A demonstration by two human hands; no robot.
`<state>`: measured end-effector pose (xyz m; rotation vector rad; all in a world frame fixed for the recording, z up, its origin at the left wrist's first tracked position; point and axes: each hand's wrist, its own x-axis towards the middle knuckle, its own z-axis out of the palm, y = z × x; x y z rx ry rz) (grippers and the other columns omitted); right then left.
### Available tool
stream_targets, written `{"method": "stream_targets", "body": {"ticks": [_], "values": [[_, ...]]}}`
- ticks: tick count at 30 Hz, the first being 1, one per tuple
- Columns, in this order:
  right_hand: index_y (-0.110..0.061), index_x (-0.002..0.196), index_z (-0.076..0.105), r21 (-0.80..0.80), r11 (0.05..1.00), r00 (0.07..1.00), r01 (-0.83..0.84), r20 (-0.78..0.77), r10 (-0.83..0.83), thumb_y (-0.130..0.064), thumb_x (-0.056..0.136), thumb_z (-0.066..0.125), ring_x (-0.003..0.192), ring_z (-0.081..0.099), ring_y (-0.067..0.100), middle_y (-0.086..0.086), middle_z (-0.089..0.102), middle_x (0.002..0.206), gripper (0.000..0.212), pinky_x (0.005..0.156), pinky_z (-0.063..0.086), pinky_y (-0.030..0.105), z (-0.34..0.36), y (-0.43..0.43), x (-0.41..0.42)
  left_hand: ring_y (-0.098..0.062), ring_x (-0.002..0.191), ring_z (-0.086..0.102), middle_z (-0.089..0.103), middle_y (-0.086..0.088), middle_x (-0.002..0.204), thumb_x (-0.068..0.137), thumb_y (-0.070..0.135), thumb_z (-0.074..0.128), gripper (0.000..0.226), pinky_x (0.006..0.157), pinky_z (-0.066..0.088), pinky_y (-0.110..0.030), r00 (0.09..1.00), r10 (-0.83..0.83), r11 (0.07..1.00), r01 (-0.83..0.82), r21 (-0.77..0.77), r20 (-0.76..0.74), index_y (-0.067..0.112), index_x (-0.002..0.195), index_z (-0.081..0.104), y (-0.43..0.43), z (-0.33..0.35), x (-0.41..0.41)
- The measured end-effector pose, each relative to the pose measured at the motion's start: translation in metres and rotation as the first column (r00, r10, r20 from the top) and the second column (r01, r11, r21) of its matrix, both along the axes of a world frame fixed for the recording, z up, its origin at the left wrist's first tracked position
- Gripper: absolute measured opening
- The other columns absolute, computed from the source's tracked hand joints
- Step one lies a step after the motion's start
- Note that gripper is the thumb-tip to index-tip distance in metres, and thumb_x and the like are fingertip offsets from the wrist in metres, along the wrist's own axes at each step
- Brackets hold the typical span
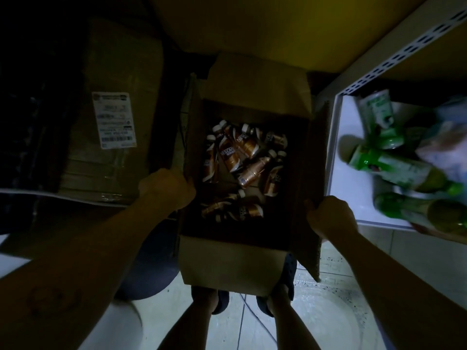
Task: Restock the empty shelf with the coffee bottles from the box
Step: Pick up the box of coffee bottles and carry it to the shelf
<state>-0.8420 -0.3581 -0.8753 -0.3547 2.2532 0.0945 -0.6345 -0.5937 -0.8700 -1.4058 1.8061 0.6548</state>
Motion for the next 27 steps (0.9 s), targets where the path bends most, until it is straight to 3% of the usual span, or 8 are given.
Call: {"method": "stream_targets", "body": {"ticks": [4,8,10,13,16,21,25,27], "values": [[-0.014,0.064,0.043,-0.02,1.0,1.0,0.013,-0.003,-0.013,-0.036,0.097,0.049,0.065,0.059,0.026,0.004,0.051,0.061,0.041,0.064,0.046,0.031,0.005,-0.002,0.0,-0.034,0.091,0.062,0.065,-0.019,0.099,0.097,0.035,0.044,0.038,0.073,0.045,-0.036,0.997,0.045,0.998,-0.042,0.045,-0.06,0.005,0.074,0.052,-0.004,0.002,0.004],[-0.013,0.058,0.042,-0.062,0.997,0.998,-0.042,-0.058,0.039,-0.034,0.099,0.046,0.057,0.05,0.02,0.003,0.048,0.056,0.047,0.065,0.041,0.029,0.026,-0.001,-0.001,-0.036,0.104,0.06,0.063,-0.02,0.114,0.1,0.03,0.04,0.04,0.079,0.045,-0.034,0.998,0.023,0.997,-0.019,0.072,-0.062,-0.003,0.111,0.059,-0.01,0.017,0.005],[-0.011,0.059,0.044,-0.075,0.997,0.997,-0.034,-0.071,0.028,-0.036,0.099,0.047,0.062,0.05,0.023,0.006,0.051,0.061,0.048,0.065,0.038,0.029,0.043,-0.002,-0.004,-0.035,0.107,0.059,0.062,-0.022,0.117,0.1,0.03,0.039,0.041,0.083,0.046,-0.036,0.998,0.018,0.997,-0.013,0.08,-0.06,-0.004,0.113,0.058,-0.014,0.037,-0.001],[-0.003,0.083,0.062,-0.077,0.996,0.995,-0.051,-0.09,0.044,-0.04,0.097,0.047,0.082,0.06,0.033,0.019,0.064,0.09,0.042,0.067,0.039,0.03,0.084,-0.009,-0.015,-0.036,0.109,0.06,0.063,-0.019,0.116,0.098,0.03,0.043,0.039,0.085,0.047,-0.038,0.996,-0.04,0.999,0.038,-0.033,-0.078,-0.001,0.113,0.062,-0.02,0.085,-0.014],[0.003,0.104,0.064,-0.075,0.993,0.991,-0.091,-0.101,0.084,-0.041,0.097,0.047,0.104,0.061,0.038,0.025,0.063,0.112,0.047,0.074,0.041,0.033,0.139,-0.016,-0.025,-0.034,0.114,0.057,0.06,-0.019,0.124,0.097,0.029,0.045,0.037,0.088,0.044,-0.035,0.997,-0.052,0.998,0.054,0.041,-0.057,0.002,0.118,0.06,-0.024,0.142,-0.016],[0.004,0.116,0.059,-0.083,0.99,0.982,-0.112,-0.158,0.098,-0.039,0.096,0.05,0.112,0.058,0.042,0.028,0.059,0.123,0.049,0.087,0.048,0.041,0.246,-0.027,-0.034,-0.033,0.106,0.056,0.057,-0.018,0.123,0.096,0.024,0.048,0.033,0.085,0.045,-0.036,0.997,-0.023,0.995,0.029,0.093,-0.073,0.002,0.119,0.058,-0.024,0.262,-0.02],[0.004,0.119,0.058,-0.096,0.983,0.976,-0.155,-0.17,0.137,-0.035,0.094,0.053,0.114,0.057,0.042,0.027,0.058,0.126,0.046,0.086,0.047,0.041,0.327,-0.034,-0.031,-0.032,0.114,0.053,0.051,-0.011,0.133,0.093,0.033,0.043,0.048,0.091,0.047,-0.038,0.999,-0.034,0.987,0.04,0.153,-0.041,0.011,0.136,0.047,-0.024,0.338,-0.018],[0.003,0.121,0.057,-0.09,0.983,0.972,-0.162,-0.187,0.143,-0.033,0.094,0.053,0.116,0.056,0.04,0.024,0.058,0.127,0.045,0.087,0.047,0.04,0.373,-0.034,-0.024,-0.029,0.104,0.057,0.056,-0.011,0.122,0.088,0.034,0.046,0.047,0.084,0.05,-0.035,0.996,-0.046,0.991,0.055,0.124,-0.074,0.008,0.127,0.053,-0.023,0.378,-0.013]]}}
